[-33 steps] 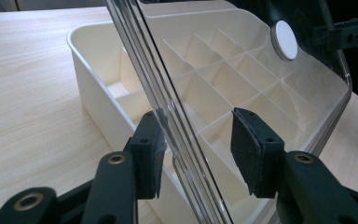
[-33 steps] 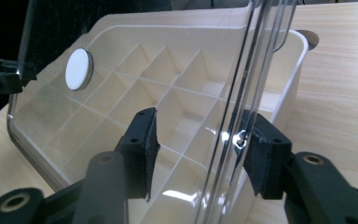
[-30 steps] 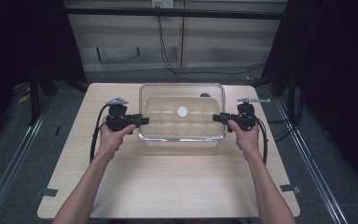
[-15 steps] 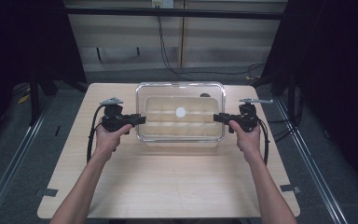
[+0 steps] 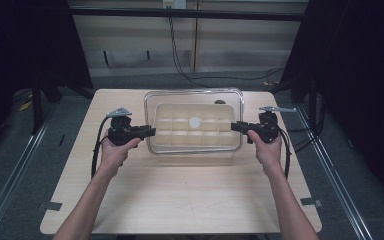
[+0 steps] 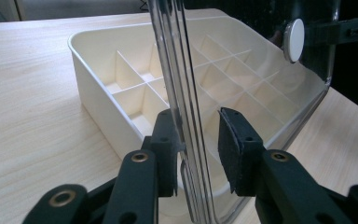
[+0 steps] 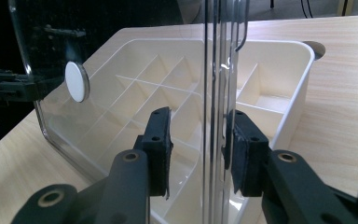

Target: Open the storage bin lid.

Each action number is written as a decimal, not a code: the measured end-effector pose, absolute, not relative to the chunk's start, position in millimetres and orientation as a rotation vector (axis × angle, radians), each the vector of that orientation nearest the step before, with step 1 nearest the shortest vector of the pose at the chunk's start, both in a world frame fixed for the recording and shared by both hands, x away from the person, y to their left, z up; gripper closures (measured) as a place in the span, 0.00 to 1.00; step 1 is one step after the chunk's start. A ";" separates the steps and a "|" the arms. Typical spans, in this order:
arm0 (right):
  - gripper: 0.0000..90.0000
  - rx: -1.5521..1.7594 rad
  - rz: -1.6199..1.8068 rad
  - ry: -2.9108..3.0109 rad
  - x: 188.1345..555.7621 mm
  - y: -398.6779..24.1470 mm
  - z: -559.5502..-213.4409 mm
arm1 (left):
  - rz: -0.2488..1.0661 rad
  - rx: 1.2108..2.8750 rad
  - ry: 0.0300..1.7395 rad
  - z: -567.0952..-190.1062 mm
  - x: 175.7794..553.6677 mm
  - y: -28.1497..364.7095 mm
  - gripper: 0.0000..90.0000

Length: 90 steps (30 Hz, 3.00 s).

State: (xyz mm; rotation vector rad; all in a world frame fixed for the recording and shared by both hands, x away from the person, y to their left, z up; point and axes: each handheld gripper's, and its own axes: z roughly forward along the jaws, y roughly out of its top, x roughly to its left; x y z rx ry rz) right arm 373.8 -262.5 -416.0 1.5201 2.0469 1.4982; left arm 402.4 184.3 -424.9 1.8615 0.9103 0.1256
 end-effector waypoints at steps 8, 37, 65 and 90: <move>0.70 1.510 1.509 2.039 370.2 -259.6 -419.1 | 0.127 1.849 0.901 -427.0 396.7 188.0 0.77; 0.71 1.487 1.555 2.024 346.3 -256.6 -418.4 | 0.150 1.859 0.888 -419.4 373.7 193.0 0.77; 0.71 1.465 1.548 2.068 325.2 -251.1 -415.8 | 0.167 1.880 0.867 -415.1 345.3 199.4 0.77; 0.72 1.450 1.542 2.091 298.5 -250.1 -410.7 | 0.164 1.919 0.846 -418.0 319.3 200.1 0.76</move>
